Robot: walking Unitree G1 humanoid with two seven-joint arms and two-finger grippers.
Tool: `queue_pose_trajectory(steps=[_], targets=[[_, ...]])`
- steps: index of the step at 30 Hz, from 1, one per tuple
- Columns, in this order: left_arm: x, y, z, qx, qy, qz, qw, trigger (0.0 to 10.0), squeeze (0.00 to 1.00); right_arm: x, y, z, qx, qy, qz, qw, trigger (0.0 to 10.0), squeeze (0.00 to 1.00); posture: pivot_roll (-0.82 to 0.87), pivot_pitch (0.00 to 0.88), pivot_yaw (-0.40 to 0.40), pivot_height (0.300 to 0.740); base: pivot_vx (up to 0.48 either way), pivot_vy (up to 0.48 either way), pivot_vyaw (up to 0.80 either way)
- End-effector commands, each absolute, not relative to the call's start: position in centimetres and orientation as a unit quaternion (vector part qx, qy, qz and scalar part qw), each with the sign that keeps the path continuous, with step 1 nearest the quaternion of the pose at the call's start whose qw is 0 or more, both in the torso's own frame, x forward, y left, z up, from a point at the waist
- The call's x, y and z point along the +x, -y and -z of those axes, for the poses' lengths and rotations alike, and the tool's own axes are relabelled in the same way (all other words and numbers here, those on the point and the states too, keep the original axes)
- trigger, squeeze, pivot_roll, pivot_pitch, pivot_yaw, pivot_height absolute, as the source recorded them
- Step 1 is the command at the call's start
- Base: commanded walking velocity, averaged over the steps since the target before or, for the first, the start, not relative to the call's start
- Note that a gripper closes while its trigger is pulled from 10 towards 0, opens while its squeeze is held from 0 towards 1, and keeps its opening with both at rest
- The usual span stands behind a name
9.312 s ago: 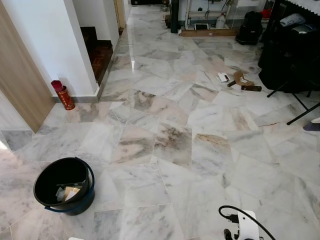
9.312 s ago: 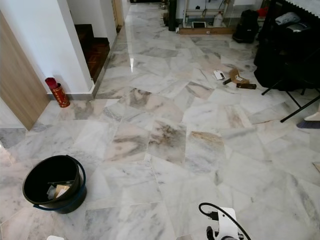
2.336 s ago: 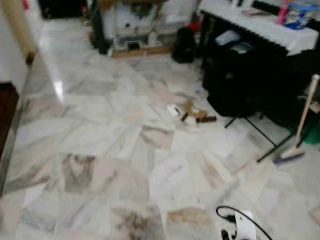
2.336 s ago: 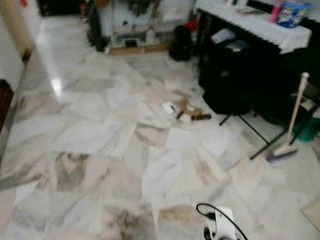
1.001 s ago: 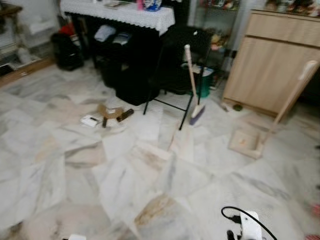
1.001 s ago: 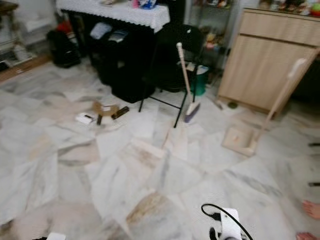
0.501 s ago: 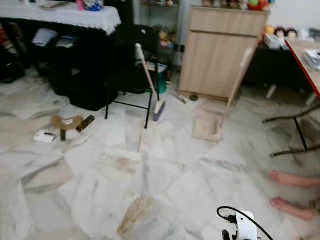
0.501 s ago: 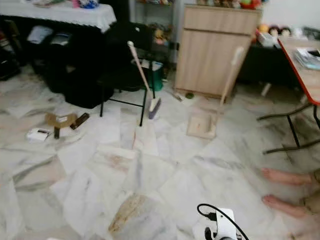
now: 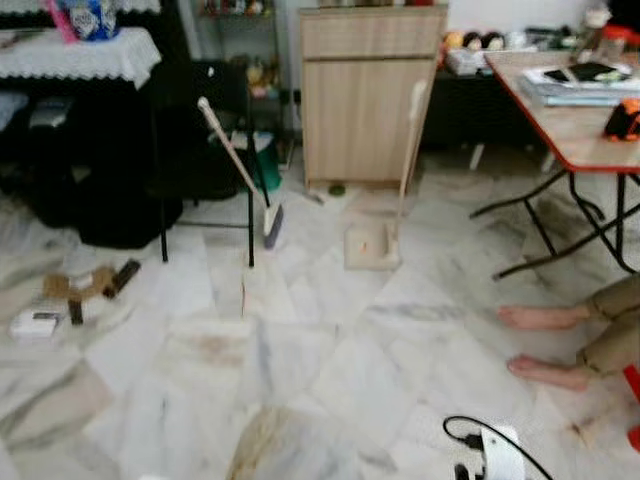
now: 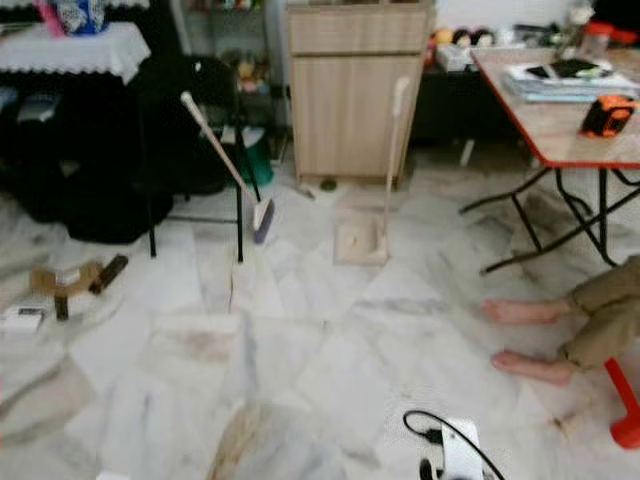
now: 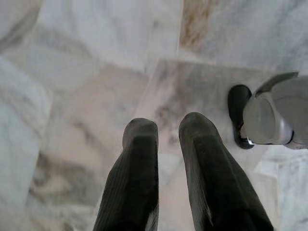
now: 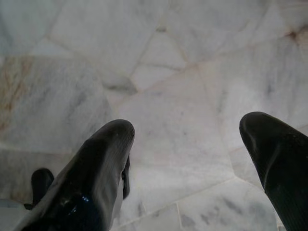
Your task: Sweep floor
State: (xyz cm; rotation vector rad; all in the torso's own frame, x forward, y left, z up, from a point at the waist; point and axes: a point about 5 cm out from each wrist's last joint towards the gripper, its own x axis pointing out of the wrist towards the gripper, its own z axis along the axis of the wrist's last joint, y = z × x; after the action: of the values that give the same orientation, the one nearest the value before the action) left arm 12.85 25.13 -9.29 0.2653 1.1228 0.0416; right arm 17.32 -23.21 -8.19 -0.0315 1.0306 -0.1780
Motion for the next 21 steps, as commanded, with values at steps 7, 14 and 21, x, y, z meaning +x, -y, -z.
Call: queue_pose_trajectory(steps=[7, 14, 21], targets=[[19.64, -23.03, 6.79, -0.047, -0.401, -0.105, 0.909, 10.0, 0.00, 20.52, 16.10, 7.45, 0.057, -0.422, -0.009, 0.905, 10.0, 0.00, 0.03, 0.053, -0.003, 0.740, 0.000, 0.000, -0.59], [19.54, -22.86, 6.88, -0.049, -0.403, -0.104, 0.908, 10.0, 0.00, 20.56, 15.96, 7.44, 0.055, -0.422, -0.011, 0.905, 10.0, 0.00, 0.03, 0.048, -0.005, 0.740, 0.000, 0.000, 0.00], [19.50, -22.75, 6.94, -0.051, -0.404, -0.103, 0.907, 10.0, 0.00, 20.53, 15.89, 7.46, 0.054, -0.423, -0.013, 0.904, 10.0, 0.00, 0.03, 0.042, -0.008, 0.740, 0.000, 0.152, 0.00]])
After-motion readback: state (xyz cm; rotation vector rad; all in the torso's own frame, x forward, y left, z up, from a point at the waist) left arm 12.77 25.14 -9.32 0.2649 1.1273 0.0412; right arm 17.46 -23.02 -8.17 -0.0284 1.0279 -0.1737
